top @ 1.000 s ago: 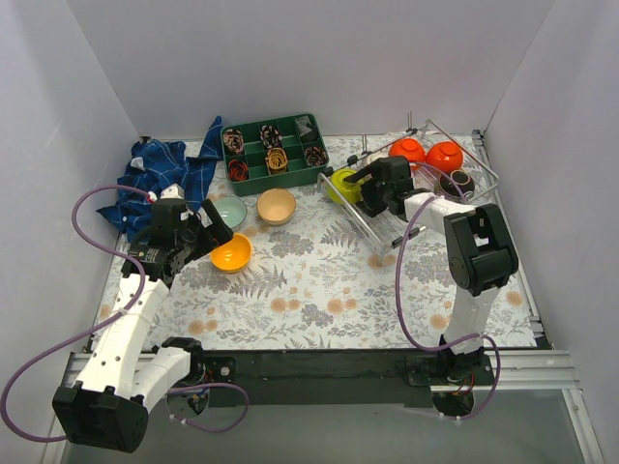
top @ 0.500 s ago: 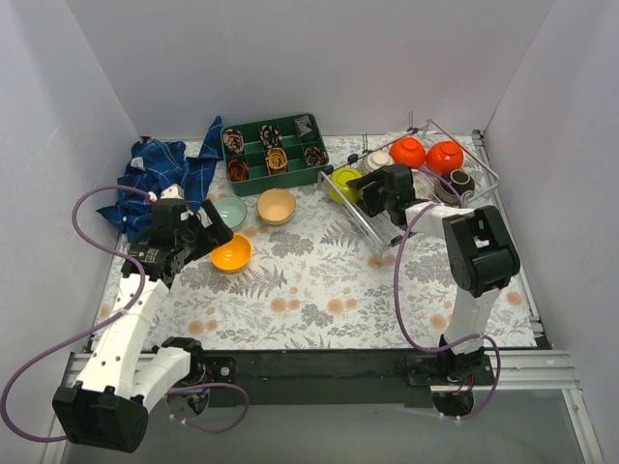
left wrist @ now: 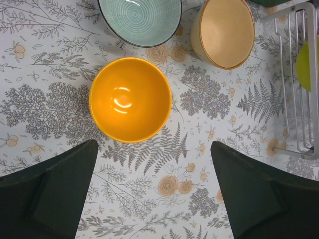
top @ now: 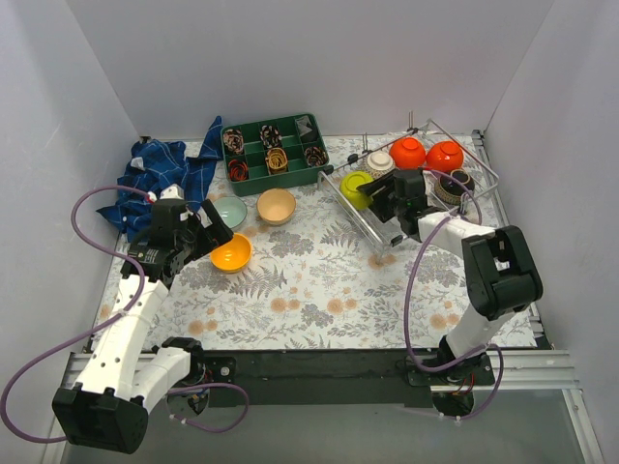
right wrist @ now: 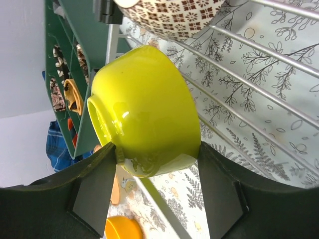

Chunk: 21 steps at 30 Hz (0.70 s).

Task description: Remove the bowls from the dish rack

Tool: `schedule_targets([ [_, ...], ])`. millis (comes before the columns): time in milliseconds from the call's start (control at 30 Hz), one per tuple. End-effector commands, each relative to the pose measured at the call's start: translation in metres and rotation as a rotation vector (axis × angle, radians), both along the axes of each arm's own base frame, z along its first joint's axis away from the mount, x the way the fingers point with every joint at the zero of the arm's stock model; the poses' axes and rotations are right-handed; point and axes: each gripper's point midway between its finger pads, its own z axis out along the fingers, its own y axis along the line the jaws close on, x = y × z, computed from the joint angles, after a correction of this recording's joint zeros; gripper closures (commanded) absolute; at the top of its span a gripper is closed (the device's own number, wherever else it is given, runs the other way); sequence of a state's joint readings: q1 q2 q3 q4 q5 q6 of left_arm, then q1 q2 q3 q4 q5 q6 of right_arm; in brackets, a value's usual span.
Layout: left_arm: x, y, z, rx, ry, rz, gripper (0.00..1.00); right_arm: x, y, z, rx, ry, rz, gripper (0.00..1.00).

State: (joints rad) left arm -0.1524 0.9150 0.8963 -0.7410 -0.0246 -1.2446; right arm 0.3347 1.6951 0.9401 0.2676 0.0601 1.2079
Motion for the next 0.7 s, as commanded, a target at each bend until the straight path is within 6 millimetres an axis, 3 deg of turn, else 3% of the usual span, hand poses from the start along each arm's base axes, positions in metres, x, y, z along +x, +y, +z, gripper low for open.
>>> schedule_targets([
  [0,-0.002,-0.001,0.012,-0.003,-0.032,-0.018,0.02,-0.002,-0.011,0.045,-0.052,-0.149,0.005,0.89],
  [167,0.000,-0.003,0.014,-0.006,-0.035,-0.028,0.02,-0.014,-0.021,0.069,-0.230,-0.231,0.099,0.94],
  [333,0.001,-0.019,0.018,-0.050,-0.031,-0.110,0.02,-0.031,-0.031,0.094,-0.497,-0.346,0.255,0.95],
  [533,0.008,-0.037,0.021,-0.105,-0.002,-0.187,0.02,-0.059,-0.019,0.137,-0.824,-0.522,0.395,0.96],
  [667,0.014,-0.049,0.029,-0.148,0.007,-0.240,0.02,-0.093,0.009,0.156,-1.125,-0.638,0.475,0.96],
])
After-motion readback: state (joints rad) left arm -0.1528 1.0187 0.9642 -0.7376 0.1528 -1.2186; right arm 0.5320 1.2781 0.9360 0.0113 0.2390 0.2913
